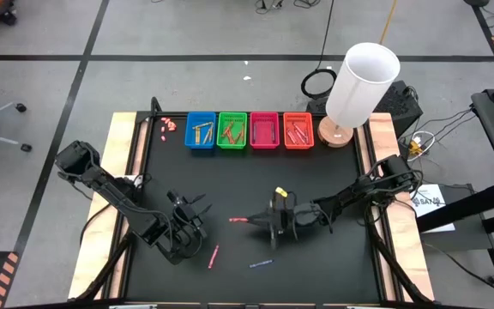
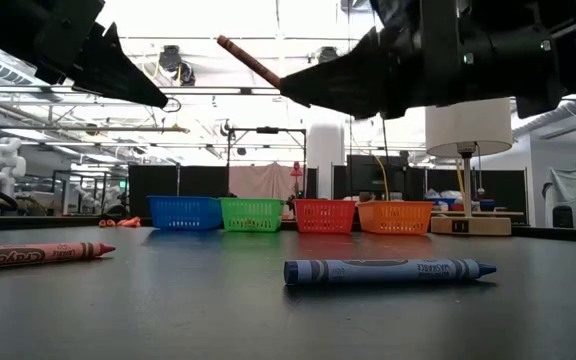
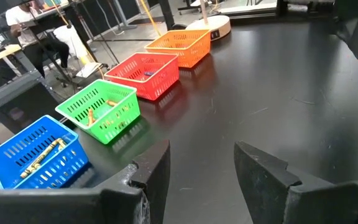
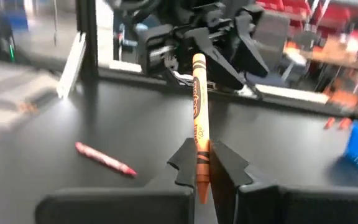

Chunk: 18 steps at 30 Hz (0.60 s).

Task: Sort crayons
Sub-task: Put the orange crayon into the green bin

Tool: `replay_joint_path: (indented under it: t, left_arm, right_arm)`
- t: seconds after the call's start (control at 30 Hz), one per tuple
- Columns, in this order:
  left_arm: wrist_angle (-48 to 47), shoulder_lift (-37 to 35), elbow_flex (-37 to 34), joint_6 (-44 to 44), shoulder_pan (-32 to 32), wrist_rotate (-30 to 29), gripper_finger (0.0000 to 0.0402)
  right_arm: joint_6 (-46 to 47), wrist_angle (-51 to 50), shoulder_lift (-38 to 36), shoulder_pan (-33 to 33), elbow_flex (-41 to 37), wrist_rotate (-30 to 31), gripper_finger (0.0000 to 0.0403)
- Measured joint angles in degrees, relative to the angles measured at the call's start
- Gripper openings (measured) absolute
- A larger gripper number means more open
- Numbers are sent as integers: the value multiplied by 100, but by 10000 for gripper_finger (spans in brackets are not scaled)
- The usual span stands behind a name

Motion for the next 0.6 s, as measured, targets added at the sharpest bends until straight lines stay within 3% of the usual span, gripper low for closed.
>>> replay_joint_path:
  t: [0.2,0.6]
  left_arm:
    - [6,0,0,-2,0,0,176]
    - [125,0,-1,4,-1,114,176]
  right_arm:
    - [1807,95,0,-173,36,184,9]
    - [2151,-228,-2,-1010,651,499,9]
